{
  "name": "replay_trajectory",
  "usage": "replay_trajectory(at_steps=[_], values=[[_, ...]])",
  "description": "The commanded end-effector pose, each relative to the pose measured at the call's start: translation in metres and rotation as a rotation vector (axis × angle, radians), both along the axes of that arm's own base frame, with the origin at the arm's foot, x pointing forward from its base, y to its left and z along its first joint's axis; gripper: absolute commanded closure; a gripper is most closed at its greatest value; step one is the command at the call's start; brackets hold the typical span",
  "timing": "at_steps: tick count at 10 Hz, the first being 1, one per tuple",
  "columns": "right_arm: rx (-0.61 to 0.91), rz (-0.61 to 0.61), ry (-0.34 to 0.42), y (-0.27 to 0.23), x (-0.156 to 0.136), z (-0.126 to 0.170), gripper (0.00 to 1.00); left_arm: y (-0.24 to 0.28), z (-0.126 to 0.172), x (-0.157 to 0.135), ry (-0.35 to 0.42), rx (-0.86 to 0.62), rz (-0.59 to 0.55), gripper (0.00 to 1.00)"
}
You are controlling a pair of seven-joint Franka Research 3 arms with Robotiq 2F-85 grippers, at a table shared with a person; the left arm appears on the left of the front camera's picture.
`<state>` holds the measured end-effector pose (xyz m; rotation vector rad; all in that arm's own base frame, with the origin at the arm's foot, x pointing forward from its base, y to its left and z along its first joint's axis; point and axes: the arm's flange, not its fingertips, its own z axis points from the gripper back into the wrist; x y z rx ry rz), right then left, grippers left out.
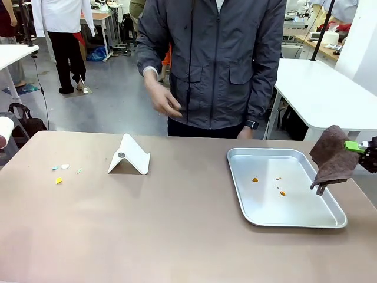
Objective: Clean the surface of the table.
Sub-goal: If a person points to the right, clean the right side of the table with your right hand, and if they point to the left, clean the left side with your left hand.
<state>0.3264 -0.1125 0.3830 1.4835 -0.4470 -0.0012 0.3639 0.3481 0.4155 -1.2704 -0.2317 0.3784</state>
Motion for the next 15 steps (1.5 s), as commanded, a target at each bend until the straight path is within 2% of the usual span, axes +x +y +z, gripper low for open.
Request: replay_trajectory(at_steps=[1,11,12,13,14,15], values=[[0.002,-0.006,0.021,0.000,-0.001,0.009,1.00,0.000,0.005,-0.003,-0.018,-0.005,-0.006,1.00],[0.002,-0.006,0.021,0.000,-0.001,0.009,1.00,0.000,0.005,-0.003,-0.018,-0.005,-0.006,1.00],[0.002,-0.006,0.021,0.000,-0.001,0.009,1.00,0.000,0.000,0.000,0.000,0.000,0.000,0.78],[0.002,-0.006,0.021,0.000,-0.001,0.009,1.00,-0.005,-0.007,0.004,0.011,0.094,0.011,0.78],[0.002,-0.006,0.021,0.000,-0.001,0.009,1.00,-0.012,-0.014,0.009,0.038,0.125,-0.045,0.78],[0.002,-0.006,0.021,0.000,-0.001,0.009,1.00,-0.020,-0.024,0.017,0.043,0.141,-0.050,0.78]])
